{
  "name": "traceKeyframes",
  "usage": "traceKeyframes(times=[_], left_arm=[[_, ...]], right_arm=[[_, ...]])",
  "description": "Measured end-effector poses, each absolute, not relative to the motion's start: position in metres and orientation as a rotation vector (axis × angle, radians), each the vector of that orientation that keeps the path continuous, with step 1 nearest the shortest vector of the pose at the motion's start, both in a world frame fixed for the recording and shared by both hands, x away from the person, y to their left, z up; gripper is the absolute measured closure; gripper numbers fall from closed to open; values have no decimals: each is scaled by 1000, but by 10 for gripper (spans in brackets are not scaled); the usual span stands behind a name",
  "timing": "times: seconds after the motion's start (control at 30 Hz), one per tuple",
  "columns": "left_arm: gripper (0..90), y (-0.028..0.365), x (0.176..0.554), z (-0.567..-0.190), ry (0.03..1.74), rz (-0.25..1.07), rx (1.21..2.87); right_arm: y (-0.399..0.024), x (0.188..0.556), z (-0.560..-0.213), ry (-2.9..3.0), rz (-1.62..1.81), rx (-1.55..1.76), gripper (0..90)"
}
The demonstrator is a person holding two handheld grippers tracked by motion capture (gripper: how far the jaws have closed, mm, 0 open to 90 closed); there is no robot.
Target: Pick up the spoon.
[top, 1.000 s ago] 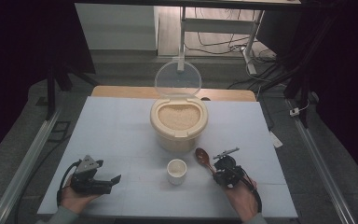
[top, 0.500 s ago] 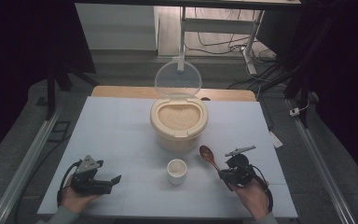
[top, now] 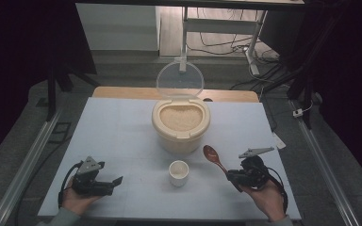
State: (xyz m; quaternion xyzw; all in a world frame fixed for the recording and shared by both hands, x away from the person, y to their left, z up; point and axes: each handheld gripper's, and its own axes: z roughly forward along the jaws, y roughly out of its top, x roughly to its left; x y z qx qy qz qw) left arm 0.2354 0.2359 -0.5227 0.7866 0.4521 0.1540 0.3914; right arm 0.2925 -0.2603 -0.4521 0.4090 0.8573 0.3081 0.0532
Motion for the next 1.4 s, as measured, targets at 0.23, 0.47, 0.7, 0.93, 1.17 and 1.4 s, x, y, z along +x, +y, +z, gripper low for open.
traceKeyframes(times=[0.23,0.47,0.7,0.93,1.17,1.4], left_arm=[[76,236,236,-523,1148,391,1997],[73,237,236,-523,1156,396,1989],[74,236,236,-523,1153,393,1994],[74,235,237,-523,1154,389,1996],[75,235,237,-524,1152,387,1999],[77,235,237,-523,1149,389,1995]], right_arm=[[-258,290,-448,2637,972,1170,796],[-256,289,-448,2669,1018,1123,796],[-253,287,-442,2698,1115,1069,796],[-243,287,-441,2740,1192,999,796],[-227,293,-438,2764,1200,916,796],[-211,297,-431,2778,1214,826,796]])
